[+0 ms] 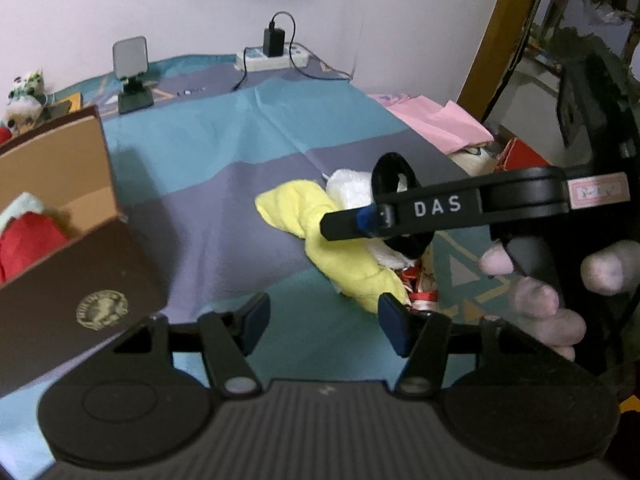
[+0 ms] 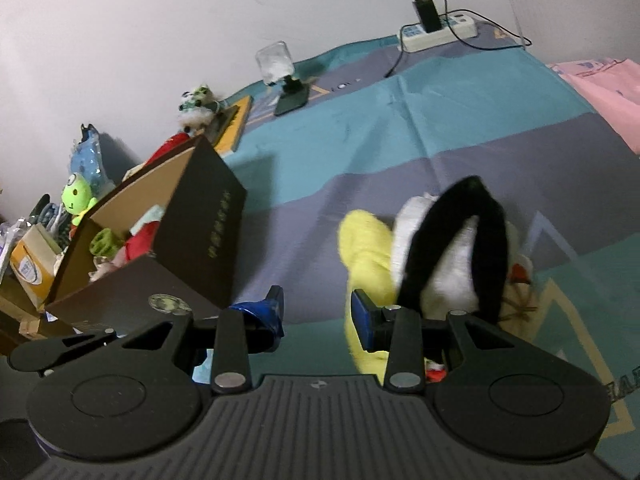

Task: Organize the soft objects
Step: 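Move the right gripper back to the pile over the yellow towel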

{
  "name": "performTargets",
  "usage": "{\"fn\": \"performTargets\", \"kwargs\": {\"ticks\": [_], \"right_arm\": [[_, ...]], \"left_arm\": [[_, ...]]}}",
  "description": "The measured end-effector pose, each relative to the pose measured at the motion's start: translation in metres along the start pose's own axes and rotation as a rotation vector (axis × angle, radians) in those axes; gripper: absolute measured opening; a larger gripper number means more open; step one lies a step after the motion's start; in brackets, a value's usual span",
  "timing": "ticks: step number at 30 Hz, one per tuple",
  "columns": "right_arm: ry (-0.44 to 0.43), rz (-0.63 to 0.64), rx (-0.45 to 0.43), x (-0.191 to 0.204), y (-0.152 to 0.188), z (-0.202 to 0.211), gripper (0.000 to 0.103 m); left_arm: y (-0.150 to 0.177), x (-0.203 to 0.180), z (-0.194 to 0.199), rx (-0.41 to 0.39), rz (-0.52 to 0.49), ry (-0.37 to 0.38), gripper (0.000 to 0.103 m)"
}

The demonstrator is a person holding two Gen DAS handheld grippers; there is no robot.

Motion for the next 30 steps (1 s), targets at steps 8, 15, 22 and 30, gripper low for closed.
{"fn": "performTargets", "kwargs": {"ticks": [8, 15, 22, 30], "right_arm": [[0.039, 0.006, 0.041, -0.031, 0.007, -0.017, 0.018], [0.088, 0.044, 0.013, -0.057, 0.001, -0.018, 0.015], [0.004, 0.022, 0.013, -0.055, -0.004, -0.018, 0.016], [-0.052, 0.056, 0.026, -0.040, -0.011, -0.028, 0.017]], "left_arm": [[-0.005, -0.016, -0.034, 0.046, -0.002, -0.024, 0.061], [-0.007, -0.016, -0.049, 0.071, 0.020, -0.038, 0.061], [-0.016, -0.019, -0.065, 0.075, 0.044, -0.009, 0.061], [-0.027, -0.020, -0.093, 0.075, 0.057, 0.005, 0.055]]}}
Point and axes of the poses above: each gripper's, at about its wrist camera, not at the fingertips, and z roughly against the way its jaws point, x to its left, y to its underside, the point moved 5 cm from there along -z, roughly the way its jaws point, and after that the axes turned 10 degrees about z, right-handed, at the moved point
